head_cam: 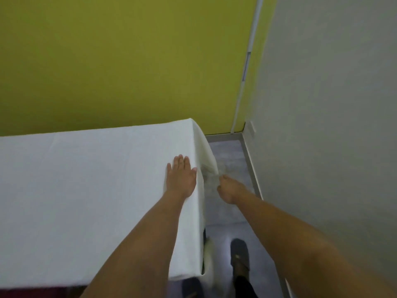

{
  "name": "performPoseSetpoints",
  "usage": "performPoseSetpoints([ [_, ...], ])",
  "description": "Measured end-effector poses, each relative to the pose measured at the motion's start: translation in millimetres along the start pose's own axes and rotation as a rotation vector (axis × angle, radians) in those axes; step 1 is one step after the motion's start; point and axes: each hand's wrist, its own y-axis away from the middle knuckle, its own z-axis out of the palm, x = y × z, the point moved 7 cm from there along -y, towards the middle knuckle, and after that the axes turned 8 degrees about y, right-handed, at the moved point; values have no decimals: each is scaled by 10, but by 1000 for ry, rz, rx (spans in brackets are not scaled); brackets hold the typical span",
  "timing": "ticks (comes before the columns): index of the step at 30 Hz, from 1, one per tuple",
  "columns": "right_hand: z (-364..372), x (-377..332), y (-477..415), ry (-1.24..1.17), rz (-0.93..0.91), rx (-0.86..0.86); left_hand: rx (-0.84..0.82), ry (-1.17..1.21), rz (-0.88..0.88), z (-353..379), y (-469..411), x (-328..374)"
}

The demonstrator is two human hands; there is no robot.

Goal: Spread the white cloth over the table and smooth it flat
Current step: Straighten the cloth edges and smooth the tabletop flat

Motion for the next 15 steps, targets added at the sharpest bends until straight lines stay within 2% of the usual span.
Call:
performPoseSetpoints([
  [7,-470,-60,-1005,-110,-133,4,51,47,-163,-232,-873,107],
  [15,-739,-122,-1945,-356,-127,147,147,119,-232,-278,-1489,58],
])
